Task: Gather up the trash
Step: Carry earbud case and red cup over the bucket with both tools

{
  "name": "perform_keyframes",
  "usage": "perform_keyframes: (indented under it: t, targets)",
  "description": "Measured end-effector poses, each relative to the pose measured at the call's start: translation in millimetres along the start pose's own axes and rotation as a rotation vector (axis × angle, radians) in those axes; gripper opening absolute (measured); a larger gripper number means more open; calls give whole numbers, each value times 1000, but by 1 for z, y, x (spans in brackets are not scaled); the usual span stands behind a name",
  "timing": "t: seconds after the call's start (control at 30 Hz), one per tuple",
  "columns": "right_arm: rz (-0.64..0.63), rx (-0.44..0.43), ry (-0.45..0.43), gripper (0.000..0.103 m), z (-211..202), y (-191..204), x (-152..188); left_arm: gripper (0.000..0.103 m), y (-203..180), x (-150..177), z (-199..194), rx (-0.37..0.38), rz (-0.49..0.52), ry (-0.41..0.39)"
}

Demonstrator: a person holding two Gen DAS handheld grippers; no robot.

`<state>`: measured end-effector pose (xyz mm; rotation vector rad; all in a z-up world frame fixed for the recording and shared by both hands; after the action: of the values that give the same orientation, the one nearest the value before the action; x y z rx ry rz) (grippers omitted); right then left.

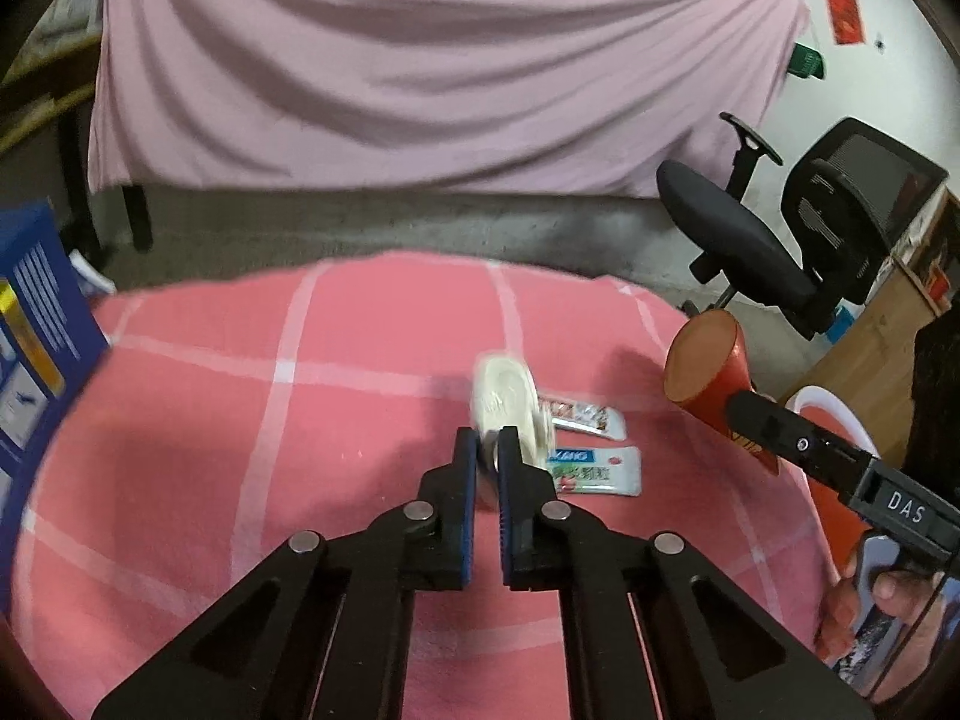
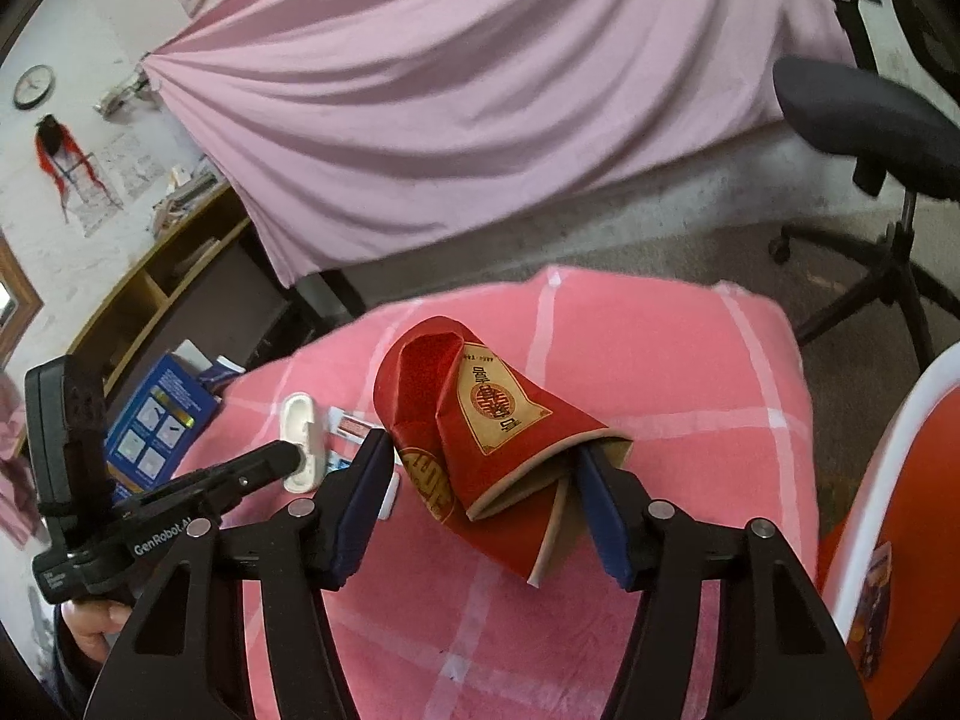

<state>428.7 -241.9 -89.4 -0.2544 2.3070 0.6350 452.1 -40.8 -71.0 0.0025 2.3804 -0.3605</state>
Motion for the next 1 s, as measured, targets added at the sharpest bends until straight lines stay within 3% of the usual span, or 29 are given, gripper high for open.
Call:
perform_keyframes:
  t: [0.5,0.67,0.83,1.0]
  targets:
    - [-145,5,-401,59,-82,29,0,4,-38,31,-73,-74,135,-397]
    - [-211,58,-591,59,-131,33,-1,4,-68,34,-103,-44,141,-536]
    - [-223,117,-717,60,-172,23,-1,4,-113,34,-131,19,186,-660]
    - [-166,175,-763,60,-202,-13,1,4,-163,32,-133,97,240,-674]
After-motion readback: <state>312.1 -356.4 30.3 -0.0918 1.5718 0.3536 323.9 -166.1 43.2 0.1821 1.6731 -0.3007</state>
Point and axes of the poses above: each gripper's, at about its wrist camera, not at the fingertips, and z roughly the way its jaws point, y to its left, x to its underside, the point moved 3 cm from there along z, roughly the way its jaws point, and after that the axes turned 1 degree about -z, right-handed, at the moved point
